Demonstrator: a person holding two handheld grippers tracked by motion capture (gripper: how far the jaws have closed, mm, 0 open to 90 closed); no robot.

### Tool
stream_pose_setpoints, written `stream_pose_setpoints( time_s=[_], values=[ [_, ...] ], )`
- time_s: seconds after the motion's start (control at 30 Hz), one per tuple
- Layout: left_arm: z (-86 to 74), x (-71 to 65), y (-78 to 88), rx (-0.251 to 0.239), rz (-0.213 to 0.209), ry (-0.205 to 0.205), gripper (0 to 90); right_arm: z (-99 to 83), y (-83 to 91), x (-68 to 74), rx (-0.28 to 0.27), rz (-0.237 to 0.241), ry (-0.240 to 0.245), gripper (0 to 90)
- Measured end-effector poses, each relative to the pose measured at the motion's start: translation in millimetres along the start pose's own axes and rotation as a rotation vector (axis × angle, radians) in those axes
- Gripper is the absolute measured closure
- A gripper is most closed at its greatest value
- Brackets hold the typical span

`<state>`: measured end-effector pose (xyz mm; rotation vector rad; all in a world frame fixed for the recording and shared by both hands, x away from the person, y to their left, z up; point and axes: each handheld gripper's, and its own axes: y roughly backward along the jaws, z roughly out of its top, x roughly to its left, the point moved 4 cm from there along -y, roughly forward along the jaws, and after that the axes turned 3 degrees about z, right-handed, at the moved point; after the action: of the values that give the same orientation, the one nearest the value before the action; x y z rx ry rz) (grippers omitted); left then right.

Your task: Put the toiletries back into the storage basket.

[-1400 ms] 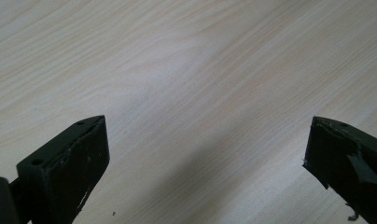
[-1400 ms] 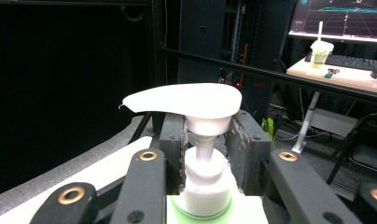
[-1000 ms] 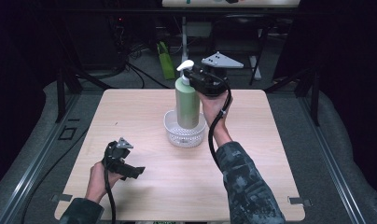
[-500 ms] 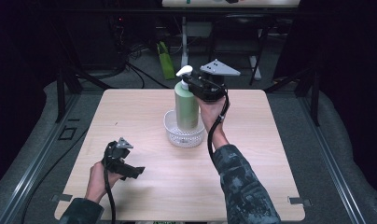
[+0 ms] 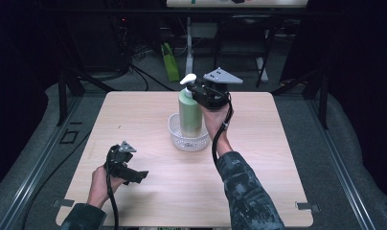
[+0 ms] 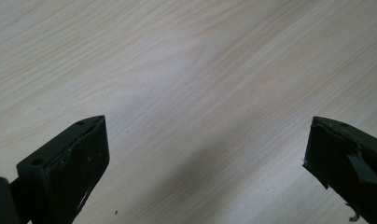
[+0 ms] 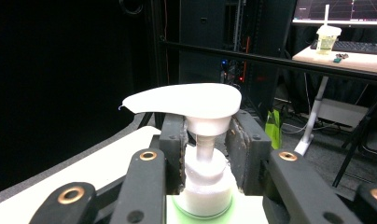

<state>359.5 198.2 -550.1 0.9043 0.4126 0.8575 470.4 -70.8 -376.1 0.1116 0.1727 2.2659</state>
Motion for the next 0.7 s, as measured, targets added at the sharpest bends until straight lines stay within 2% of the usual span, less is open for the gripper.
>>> stream_pose_setpoints(
  time_s=[0.7],
  values=[
    [0.0, -0.2, -0.3, 0.001, 0.003, -0.005, 0.0, -28.1, -6.9, -2.8, 0.037, 0.0, -0.005, 68.2]
  ],
)
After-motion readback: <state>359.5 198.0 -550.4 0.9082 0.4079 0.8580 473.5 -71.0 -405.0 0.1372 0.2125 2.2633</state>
